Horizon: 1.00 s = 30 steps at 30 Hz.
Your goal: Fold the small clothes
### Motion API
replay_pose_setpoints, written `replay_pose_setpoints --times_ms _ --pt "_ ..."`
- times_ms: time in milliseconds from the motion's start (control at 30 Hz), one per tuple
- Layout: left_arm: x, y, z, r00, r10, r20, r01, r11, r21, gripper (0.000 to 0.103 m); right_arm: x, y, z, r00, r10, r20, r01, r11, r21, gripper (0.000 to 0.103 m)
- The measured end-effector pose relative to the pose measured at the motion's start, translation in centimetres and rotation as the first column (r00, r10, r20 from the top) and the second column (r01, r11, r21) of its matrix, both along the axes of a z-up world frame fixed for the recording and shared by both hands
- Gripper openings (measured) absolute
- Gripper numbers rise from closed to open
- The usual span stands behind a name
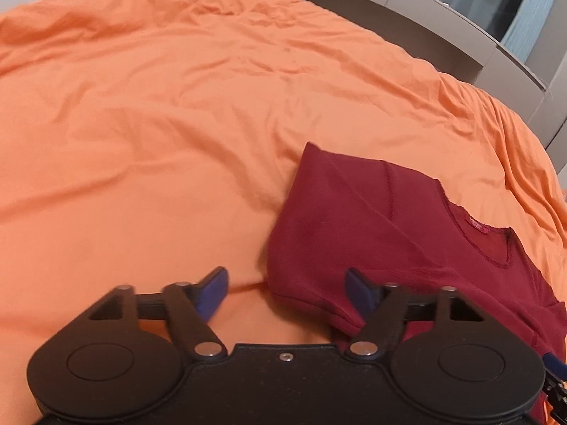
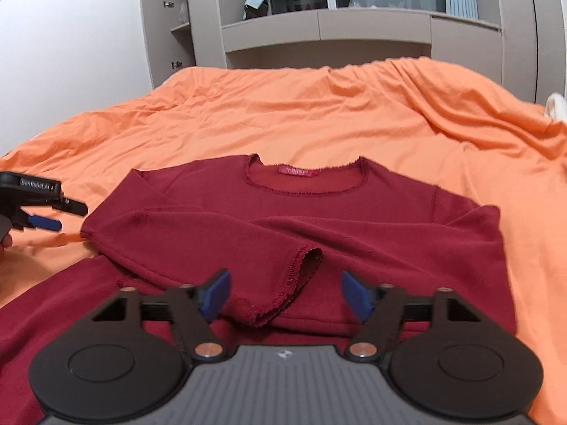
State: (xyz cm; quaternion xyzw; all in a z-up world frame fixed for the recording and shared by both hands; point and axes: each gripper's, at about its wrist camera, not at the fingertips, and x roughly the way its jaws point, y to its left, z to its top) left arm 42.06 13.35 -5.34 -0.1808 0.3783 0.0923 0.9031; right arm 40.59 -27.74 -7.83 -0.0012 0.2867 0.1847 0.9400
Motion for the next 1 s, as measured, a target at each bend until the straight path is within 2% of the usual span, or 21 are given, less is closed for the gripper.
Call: replay_pose_setpoints --times_ms 100,200,500,767,1000 --pt "-1.7 -1.3 1.6 0.999 -0.015 0.049 0.012 0.998 0.057 0.094 -1.9 -0.2 1.0 0.999 0.011 0.041 -0.01 1.0 -0.027 0.094" --pt "-3.8 -2.7 3.0 0.995 -0.055 0.088 0.046 0.994 0.098 0.1 -4.6 -0.9 2.1 0.997 -0.017 0.076 0.018 1.0 -0.01 0.101" --pt "-11.6 -5.9 5.1 0.976 -0.2 0.086 0.185 0.97 0.157 0.102 -13.3 -2.5 6.5 0.99 0.012 0.139 -0.011 1.0 -0.01 0.103" --pt "-18.8 -7.5 6.0 0.935 -0.345 0.084 0.323 0.924 0.203 0.102 -20.7 -4.6 6.5 0.995 0.029 0.091 -0.014 0.988 -0.156 0.103" --pt "-23.0 -8.0 6.2 0.909 -0.41 0.069 0.381 0.888 0.258 0.102 -25.4 -4.8 5.1 0.998 0.057 0.012 -0.051 0.961 -0.273 0.103"
